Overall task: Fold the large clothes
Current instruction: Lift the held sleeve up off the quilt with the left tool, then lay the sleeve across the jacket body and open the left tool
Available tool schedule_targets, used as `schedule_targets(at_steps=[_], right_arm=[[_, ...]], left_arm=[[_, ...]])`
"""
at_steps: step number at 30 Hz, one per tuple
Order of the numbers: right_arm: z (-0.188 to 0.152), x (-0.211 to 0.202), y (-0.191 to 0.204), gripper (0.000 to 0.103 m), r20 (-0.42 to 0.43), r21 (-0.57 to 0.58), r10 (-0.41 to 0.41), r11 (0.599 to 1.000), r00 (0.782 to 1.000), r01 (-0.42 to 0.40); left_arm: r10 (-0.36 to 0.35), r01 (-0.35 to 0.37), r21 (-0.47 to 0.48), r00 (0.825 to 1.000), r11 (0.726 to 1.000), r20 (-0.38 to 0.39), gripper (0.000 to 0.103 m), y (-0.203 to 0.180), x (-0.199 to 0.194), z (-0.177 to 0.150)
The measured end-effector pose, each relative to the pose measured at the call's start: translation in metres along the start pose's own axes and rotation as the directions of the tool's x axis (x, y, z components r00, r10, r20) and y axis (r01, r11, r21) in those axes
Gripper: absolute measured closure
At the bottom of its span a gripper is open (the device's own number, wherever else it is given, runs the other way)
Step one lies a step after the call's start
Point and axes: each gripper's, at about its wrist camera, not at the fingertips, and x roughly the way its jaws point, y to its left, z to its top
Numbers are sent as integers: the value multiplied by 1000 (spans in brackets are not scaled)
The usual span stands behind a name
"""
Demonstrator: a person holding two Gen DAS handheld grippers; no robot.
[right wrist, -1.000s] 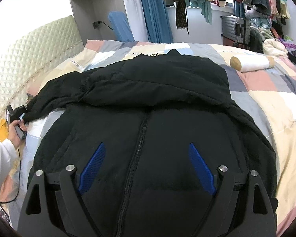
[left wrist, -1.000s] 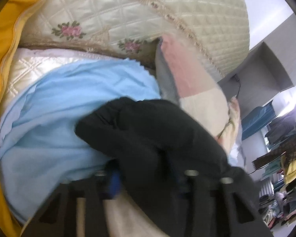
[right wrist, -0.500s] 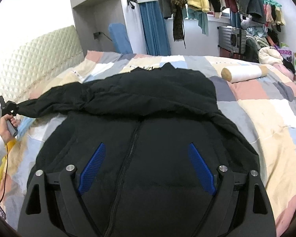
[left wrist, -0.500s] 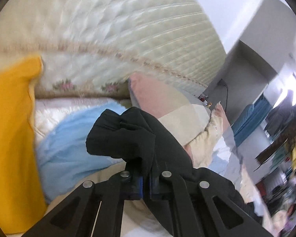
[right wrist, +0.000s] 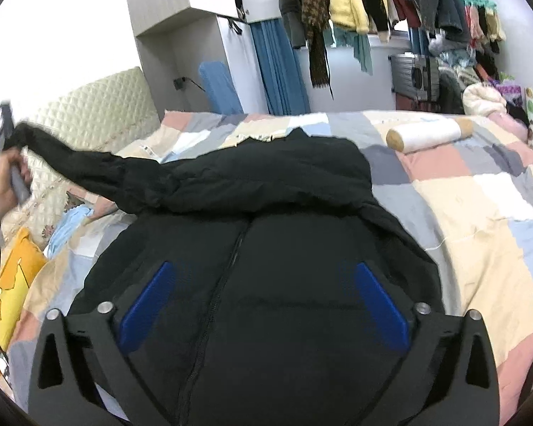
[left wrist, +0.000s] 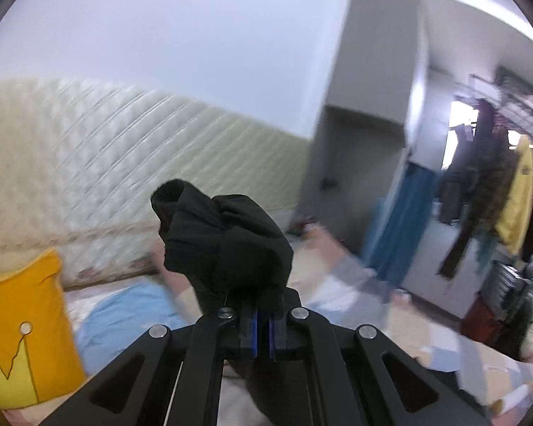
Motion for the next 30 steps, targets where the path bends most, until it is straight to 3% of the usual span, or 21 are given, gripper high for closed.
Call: schedule_targets(at_steps=[6,10,13,16,19,22,26,30], right_arm=[[0,-27,-18,1,67,-3,-43,999,997,43],[2,-39,-35,1,111,41,-41,998,993,36],[1,-41,-47,0,147,67,-42,997,988,32],[-3,-32,-63,0,127,120,-37,993,991,21],[-5,-32,-78,0,124,162,-28,987,992,8],[-5,-39,-89,0,150,195,-34,981,988,4],[-3,-44,-98,0,172,175,-71,984,983,40],[-1,-54,-121,0,201,212,-111,975,973,68]], left_arm=[[-120,117,112,992,987,22,101,-97,-41,13],[-220,216,158,975,963,7,101,-159,-66,0],[-226,217,248,974,944,8,101,-206,-81,-15],[-265,256,293,964,921,-8,101,-248,-93,-31],[-330,330,321,942,888,-57,101,-285,-102,-56],[-405,416,351,908,839,-108,101,-320,-112,-87],[-475,514,335,858,790,-197,101,-354,-116,-134],[-516,598,280,796,751,-316,101,-385,-110,-191]])
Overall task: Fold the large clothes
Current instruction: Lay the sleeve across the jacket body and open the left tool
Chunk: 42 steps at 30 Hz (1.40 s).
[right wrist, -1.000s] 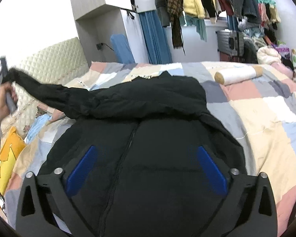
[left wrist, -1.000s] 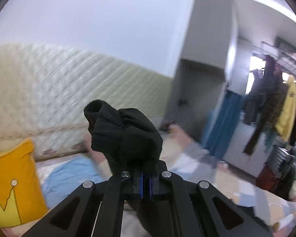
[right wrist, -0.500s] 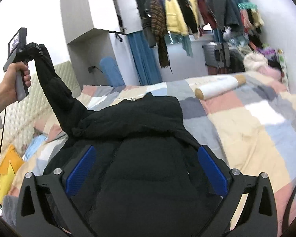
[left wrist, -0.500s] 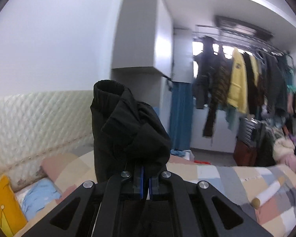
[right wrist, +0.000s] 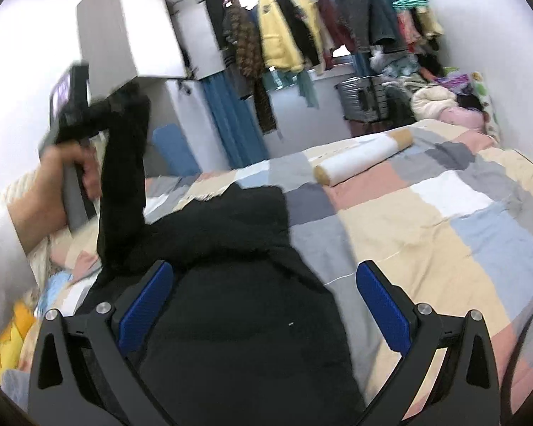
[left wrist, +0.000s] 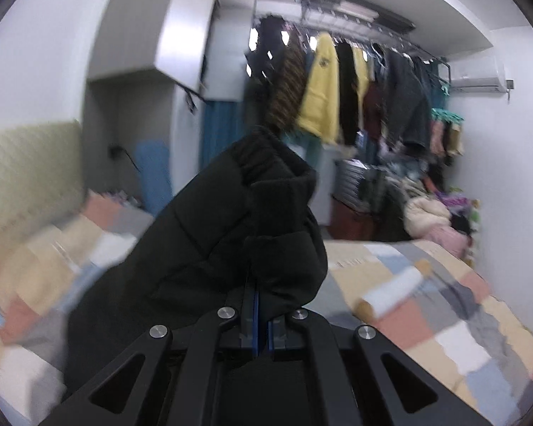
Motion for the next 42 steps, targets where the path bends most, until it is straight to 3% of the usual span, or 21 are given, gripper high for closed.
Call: schedule_targets(at_steps=[5,10,14,16,20,24,29,31,32,34,35,36,42], right_arm=[[5,-3,-21,0,36,65,-26,998,999,23],[4,9,-21,0,16,61,9,998,1000,-10],[1,16,-29,0,3,72,12,997,1000,-12],[-2,18,-33,0,-2,78,11,997,1000,-11],[-6,26,-36,0,-20,80,9,997,1000,-8],[-6,30,-33,0,-31,59,7,998,999,-5],[-7,24,-22,0,-23,19,-7,1000,1000,8],[-7,21,-18,0,-20,9,-6,1000,1000,6],[-7,20,-17,0,-19,7,-6,1000,1000,6],[-6,15,-13,0,-11,3,-5,1000,1000,5],[-6,12,-12,0,-7,1,-5,1000,1000,5],[-5,11,-10,0,-3,-2,-5,1000,1000,5],[-5,-2,-1,0,1,-14,13,1000,1000,-13]], left_arm=[[-98,95,-28,988,995,-121,101,-30,42,-48],[-87,97,28,963,995,-253,101,-60,96,-100],[-48,79,64,923,995,-382,101,-58,129,-150],[-47,82,78,927,994,-373,101,-58,127,-165],[-36,83,134,947,987,-319,101,-63,114,-168],[-60,94,107,958,990,-282,100,-62,94,-156],[-74,96,48,937,994,-343,98,-51,71,-139],[-71,93,49,936,994,-346,95,-46,60,-131],[-66,90,56,935,994,-348,89,-44,51,-129],[-49,76,66,939,995,-341,65,-39,39,-124],[-37,63,71,945,995,-325,47,-39,36,-120],[-31,55,72,955,996,-295,40,-33,22,-118],[-43,47,7,965,999,-260,39,6,-26,-111]])
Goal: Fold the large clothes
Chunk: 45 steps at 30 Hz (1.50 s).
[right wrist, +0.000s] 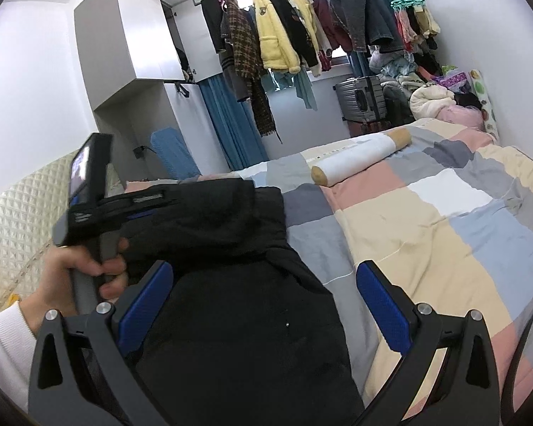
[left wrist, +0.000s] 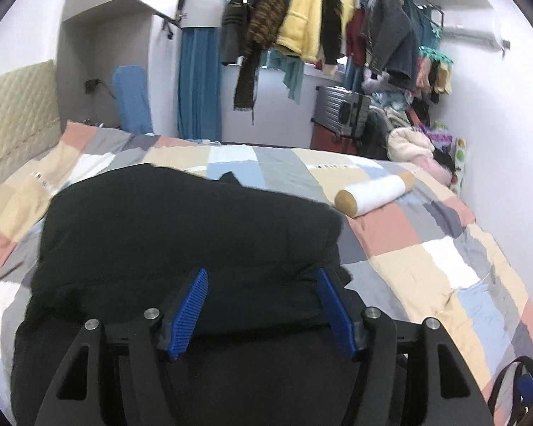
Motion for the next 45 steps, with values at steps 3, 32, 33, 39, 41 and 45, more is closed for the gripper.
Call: schedule_targets(at_steps=[3,32,33,39,41,45], right_arm=[[0,-6,6,0,5,-11,13,1000,1000,-13],[75,245,146,32,-97,-189,90,976,991,-108],[73,257,148,32,-102,-187,80,977,992,-99],[66,322,153,30,-69,-279,-38,960,997,17],[64,339,146,28,-75,-285,-56,958,996,32],[64,368,133,24,-119,-244,-35,970,992,4]], left_arm=[[7,-7,-8,1000,1000,23,39,20,-23,-4],[120,-115,-120,992,986,37,39,200,55,77],[135,-130,-114,990,985,31,39,206,67,79],[171,-169,-112,985,979,11,39,244,126,75],[179,-177,-86,984,981,17,37,249,140,71],[175,-174,-34,984,984,34,36,250,160,65]])
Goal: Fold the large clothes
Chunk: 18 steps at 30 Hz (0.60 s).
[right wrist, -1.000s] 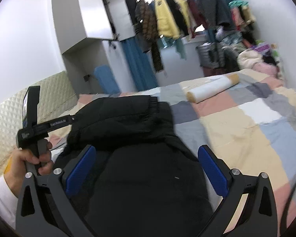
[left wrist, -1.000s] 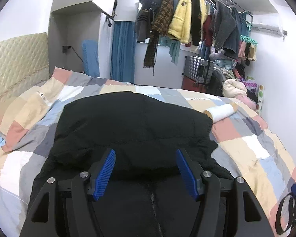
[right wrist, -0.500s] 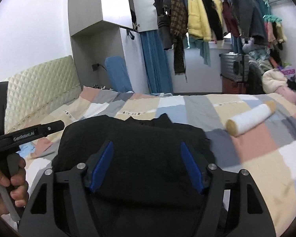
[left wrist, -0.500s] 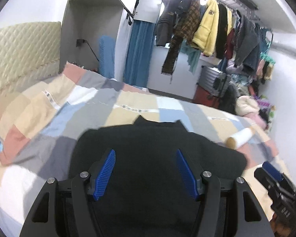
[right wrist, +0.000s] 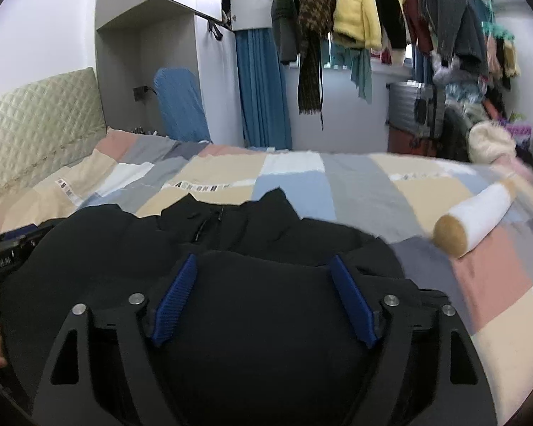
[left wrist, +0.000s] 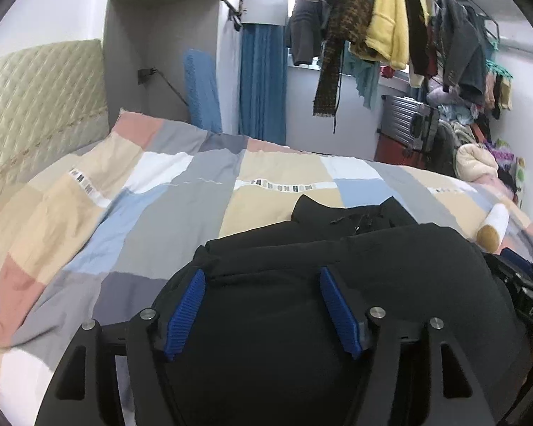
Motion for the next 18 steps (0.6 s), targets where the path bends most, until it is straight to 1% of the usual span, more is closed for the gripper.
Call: schedule_targets(at_steps=[4,6,8,15,18], right_arm=[[-8,12,2,24,1,-23,-11,1000,1000,11],[-12,18,3,24,-2,-31,-15,999,1000,15],[-15,24,2,24,-10,-49,-16,999,1000,16],[-25,39,2,23,-15,-65,-23,998,1000,21],[-29,45,-2,23,-17,-44,-13,999,1000,12]], left_arm=[[-1,0,22,1000,1000,10,35,-1,14,-5],[6,-7,58,1000,998,12,34,-7,21,-9],[3,-4,69,1000,998,14,34,-10,24,-11],[-1,0,53,1000,999,20,33,-13,37,-21],[7,-8,49,999,999,33,33,-18,43,-25]])
